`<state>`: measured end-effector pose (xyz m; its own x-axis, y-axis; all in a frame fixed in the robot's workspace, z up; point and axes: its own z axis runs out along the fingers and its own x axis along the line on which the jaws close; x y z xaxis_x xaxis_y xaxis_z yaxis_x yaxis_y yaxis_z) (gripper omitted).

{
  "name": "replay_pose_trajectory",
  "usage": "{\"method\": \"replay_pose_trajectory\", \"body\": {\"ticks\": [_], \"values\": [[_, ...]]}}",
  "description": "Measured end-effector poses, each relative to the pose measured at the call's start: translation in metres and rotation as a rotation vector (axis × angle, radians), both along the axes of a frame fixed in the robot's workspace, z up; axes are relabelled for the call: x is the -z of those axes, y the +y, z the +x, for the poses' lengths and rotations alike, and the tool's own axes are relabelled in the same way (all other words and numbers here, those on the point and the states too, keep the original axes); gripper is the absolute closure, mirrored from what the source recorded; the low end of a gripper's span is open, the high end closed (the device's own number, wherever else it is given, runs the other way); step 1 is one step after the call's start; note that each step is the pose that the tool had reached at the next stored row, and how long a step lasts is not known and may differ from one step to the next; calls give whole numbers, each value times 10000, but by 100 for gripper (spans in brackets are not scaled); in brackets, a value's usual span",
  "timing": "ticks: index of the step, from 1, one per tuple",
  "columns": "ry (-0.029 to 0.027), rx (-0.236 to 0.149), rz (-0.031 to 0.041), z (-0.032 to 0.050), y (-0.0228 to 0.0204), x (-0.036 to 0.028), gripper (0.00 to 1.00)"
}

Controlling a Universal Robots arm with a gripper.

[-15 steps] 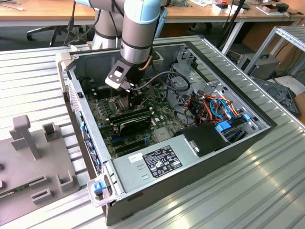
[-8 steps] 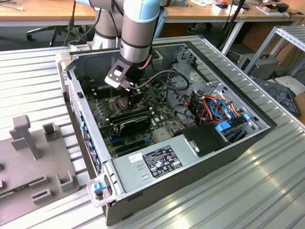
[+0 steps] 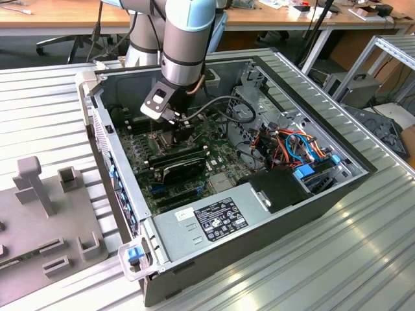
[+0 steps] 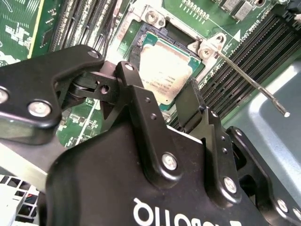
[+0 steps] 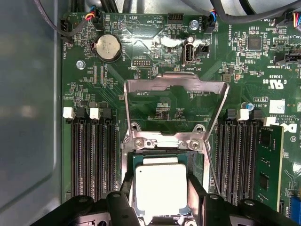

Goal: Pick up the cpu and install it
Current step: 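Place the cpu into insertion slot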

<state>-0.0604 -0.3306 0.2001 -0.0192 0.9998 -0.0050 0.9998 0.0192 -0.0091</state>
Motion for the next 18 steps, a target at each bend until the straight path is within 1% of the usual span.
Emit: {"method": "replay_pose_trajectory", "body": {"ticks": [1,2,4,6,9,11,12,14,18], "values": [[1,1,-4,0,-5,-2,45],[-1,4,-32,0,-4,-8,45],[2,2,-120,0,-6,-23,45],[1,1,-160,0,-6,-25,45],[2,44,-163,-1,-6,-25,45],[4,169,-163,-1,-5,-25,45],[7,622,-162,-1,-5,-20,45],[26,636,-191,25,-4,-19,45],[23,533,-189,25,0,-15,45]]}}
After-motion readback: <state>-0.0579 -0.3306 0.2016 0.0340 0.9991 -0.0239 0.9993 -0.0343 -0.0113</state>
